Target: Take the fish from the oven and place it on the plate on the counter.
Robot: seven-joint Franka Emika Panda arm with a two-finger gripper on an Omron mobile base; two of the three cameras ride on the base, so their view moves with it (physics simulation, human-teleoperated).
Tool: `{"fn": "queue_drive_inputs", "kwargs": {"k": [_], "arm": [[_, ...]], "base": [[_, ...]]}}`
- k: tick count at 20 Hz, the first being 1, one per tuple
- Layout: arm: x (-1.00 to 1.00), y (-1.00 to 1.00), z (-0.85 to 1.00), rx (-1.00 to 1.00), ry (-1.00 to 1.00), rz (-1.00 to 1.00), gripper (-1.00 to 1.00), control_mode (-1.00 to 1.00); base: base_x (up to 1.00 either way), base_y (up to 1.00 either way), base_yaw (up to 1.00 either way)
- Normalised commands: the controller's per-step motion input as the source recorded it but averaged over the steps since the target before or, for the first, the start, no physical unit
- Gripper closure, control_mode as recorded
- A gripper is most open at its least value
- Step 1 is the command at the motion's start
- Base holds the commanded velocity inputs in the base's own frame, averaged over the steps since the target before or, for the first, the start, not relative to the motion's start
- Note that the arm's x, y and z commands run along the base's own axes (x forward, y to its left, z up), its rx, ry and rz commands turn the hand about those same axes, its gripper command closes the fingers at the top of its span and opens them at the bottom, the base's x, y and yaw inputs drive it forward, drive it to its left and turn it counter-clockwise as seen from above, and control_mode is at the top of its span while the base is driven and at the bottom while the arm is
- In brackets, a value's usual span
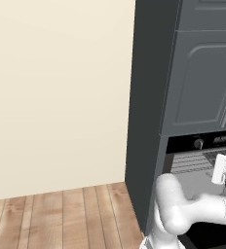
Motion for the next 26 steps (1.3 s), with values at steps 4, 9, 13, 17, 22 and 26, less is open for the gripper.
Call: {"fn": "queue_drive_inputs", "kwargs": {"k": [4, 9, 13, 17, 22, 26], "arm": [[0.02, 0.0, -0.82, 0.19, -0.51, -0.19, -1.0, -1.0], [0.24, 0.0, -0.74, 0.15, -0.49, -0.24, -1.0, -1.0], [0.3, 0.0, -0.86, 0.12, -0.48, -0.28, -1.0, -1.0], [0.07, 0.0, -0.47, 0.08, -0.38, -0.21, -1.0, -1.0], [-0.08, 0.0, 0.0, 0.0, -0.01, -0.01, -1.0, -1.0], [-0.23, -0.09, -0.27, 0.0, 0.0, 0.0, -1.0, -1.0]], "base": [[0.0, 0.0, 0.0], [0.0, 0.0, 0.0], [0.0, 0.0, 0.0], [0.0, 0.0, 0.0], [0.0, 0.0, 0.0], [0.0, 0.0, 0.0]]}}
